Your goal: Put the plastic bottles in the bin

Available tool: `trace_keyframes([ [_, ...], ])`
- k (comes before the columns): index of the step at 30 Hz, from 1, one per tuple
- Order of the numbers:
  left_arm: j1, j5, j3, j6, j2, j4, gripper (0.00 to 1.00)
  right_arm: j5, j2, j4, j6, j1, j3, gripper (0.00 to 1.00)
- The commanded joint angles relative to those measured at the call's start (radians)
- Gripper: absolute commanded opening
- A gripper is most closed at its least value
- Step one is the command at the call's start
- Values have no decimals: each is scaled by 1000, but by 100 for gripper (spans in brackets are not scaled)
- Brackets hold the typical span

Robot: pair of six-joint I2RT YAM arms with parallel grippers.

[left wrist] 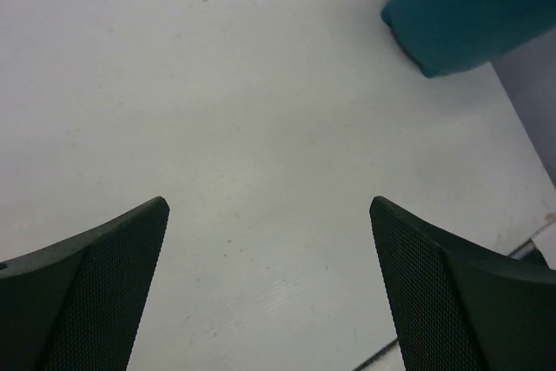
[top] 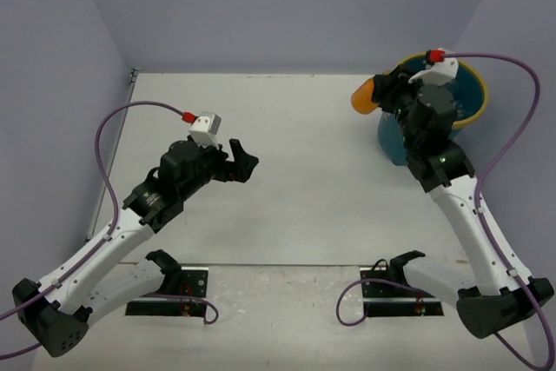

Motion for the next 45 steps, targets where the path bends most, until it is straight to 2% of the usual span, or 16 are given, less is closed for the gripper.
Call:
trace_keyframes([
  [1, 10, -303, 81, -104, 46, -208, 100, 274, 58, -25, -133, -101, 125, 0],
  [3, 23, -364, 111, -135, 78, -263, 100, 297, 95, -21, -124, -163, 177, 0],
  [9, 75, -322, 114, -158, 105, -279, 100, 326, 237, -17, -77, -239, 297, 1],
  [13, 94, -315, 97, -160, 68, -279, 100, 331, 321, -26, -90, -277, 341, 10],
  [15, 96, -312, 87, -162, 43, -272, 100, 303, 331, -55, -60, -282, 325, 33],
  [16, 97, -311, 85, -162, 38, -270, 100, 283, 322, -57, -54, -286, 316, 58],
  [18, 98, -307, 87, -160, 31, -272, 100, 228, 312, -56, -47, -290, 307, 98],
  [24, 100, -326, 94, -159, 30, -294, 100, 187, 277, -131, -50, -290, 360, 99],
  [30, 98, -326, 85, -160, 31, -290, 100, 129, 165, -158, -30, -290, 302, 99],
  [37, 99, -326, 84, -156, 33, -296, 100, 229, 131, -211, -55, -288, 333, 99],
  [45, 98, -329, 86, -156, 38, -290, 100, 133, 63, -303, -14, -290, 276, 99],
])
